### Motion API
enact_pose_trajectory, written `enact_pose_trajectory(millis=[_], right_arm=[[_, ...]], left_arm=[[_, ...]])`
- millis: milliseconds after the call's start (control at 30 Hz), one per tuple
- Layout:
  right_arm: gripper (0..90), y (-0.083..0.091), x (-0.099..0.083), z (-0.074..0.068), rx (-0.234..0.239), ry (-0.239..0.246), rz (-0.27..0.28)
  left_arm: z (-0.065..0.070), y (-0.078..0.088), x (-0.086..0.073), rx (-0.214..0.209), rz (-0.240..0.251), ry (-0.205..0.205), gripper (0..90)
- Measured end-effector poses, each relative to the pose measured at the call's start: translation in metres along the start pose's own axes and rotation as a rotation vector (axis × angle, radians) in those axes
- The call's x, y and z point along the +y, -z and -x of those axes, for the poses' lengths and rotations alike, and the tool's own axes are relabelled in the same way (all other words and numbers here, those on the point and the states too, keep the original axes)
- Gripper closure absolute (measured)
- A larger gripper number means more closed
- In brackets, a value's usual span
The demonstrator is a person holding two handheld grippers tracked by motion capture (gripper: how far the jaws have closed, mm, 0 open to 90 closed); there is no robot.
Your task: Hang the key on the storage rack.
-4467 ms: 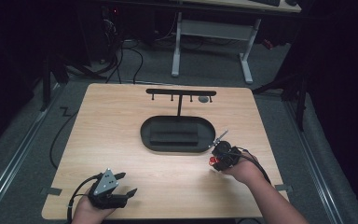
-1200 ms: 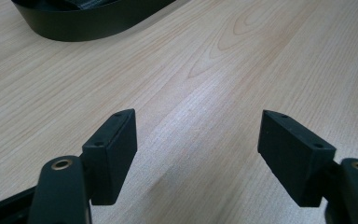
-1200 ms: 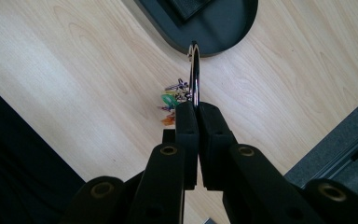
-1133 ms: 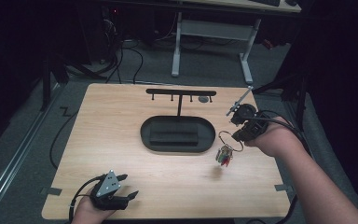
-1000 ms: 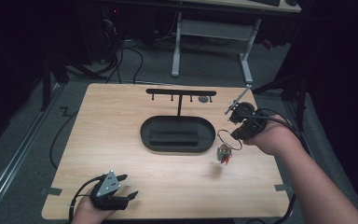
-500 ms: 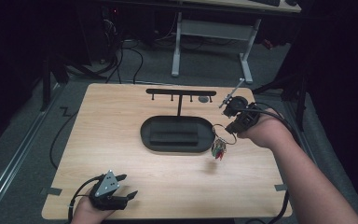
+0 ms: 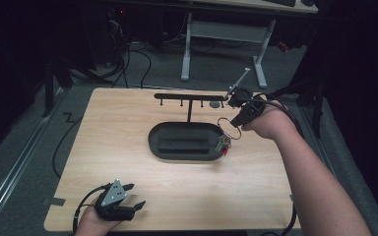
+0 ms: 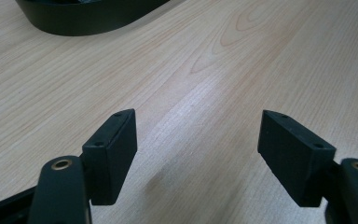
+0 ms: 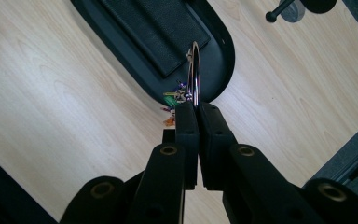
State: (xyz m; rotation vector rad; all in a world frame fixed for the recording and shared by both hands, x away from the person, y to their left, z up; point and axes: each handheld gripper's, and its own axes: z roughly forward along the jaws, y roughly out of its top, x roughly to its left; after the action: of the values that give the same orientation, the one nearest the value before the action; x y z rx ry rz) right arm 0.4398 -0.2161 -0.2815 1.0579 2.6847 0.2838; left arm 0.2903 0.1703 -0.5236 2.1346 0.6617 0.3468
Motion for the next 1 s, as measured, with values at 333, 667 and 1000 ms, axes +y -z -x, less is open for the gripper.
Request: enact_pose_trajectory(millis=[333, 667, 1000], right_arm=[[88.2, -0.009, 0.018, 0.014, 0.002, -0.019, 0.029], [88.2, -0.028, 0.029, 0.032, 0.000, -0.058, 0.035], [88.1, -0.037, 0.037, 0.046, -0.007, -0.076, 0.014]], left_arm=[[0.001, 0.001, -0.002, 0.006, -0.006, -0.002, 28.9], [0.000, 0.001, -0.003, 0.005, -0.013, -0.001, 28.9], [-0.001, 0.002, -0.004, 0.003, -0.017, 0.000, 28.9]])
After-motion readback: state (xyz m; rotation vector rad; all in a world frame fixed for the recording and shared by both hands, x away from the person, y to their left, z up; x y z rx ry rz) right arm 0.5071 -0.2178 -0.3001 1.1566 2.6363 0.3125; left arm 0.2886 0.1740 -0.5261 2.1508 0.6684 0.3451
